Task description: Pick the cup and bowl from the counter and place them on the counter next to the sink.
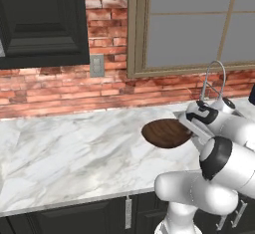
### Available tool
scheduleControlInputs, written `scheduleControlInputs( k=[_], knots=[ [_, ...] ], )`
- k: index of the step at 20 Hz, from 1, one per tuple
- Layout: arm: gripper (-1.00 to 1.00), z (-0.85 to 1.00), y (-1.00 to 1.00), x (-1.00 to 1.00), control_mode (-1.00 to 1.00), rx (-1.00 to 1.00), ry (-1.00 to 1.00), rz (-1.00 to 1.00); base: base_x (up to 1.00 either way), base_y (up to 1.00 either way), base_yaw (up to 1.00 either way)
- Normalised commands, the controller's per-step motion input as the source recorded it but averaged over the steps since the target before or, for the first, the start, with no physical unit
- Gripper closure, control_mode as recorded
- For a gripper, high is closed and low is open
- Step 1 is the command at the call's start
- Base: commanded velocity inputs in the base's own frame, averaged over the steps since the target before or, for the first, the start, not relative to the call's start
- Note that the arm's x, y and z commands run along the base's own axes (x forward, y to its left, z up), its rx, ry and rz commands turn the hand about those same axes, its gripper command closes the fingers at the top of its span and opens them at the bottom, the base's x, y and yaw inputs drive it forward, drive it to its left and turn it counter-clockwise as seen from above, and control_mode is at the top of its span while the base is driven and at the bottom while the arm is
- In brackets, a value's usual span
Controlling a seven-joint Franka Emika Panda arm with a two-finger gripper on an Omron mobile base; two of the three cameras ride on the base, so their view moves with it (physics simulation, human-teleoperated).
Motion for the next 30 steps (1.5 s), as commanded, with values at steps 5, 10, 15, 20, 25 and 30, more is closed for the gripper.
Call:
scheduleControlInputs(
  k=[5, 10, 15, 20, 25, 30],
  knots=[
    [1.00, -0.23, -0.07, -0.09, -1.00, 0.00, -0.01, -0.05, 0.00, 0.00, 0.00],
    [1.00, -0.30, 0.00, -0.11, -1.00, 0.00, -0.01, -0.03, 0.00, 0.00, 0.00],
    [1.00, -0.09, 0.00, -0.01, -1.00, 0.00, 0.00, -0.01, 0.00, 0.00, 0.00],
    [-1.00, 0.00, 0.00, 0.00, -1.00, 0.00, 0.00, 0.00, 0.00, 0.00, 0.00],
    [-1.00, 0.00, 0.01, 0.00, -1.00, 0.00, -0.01, 0.00, 0.00, 0.00, 0.00],
    [-1.00, 0.07, 0.01, -0.01, -1.00, -0.01, -0.05, 0.00, 0.00, 0.00, 0.00]
  ],
)
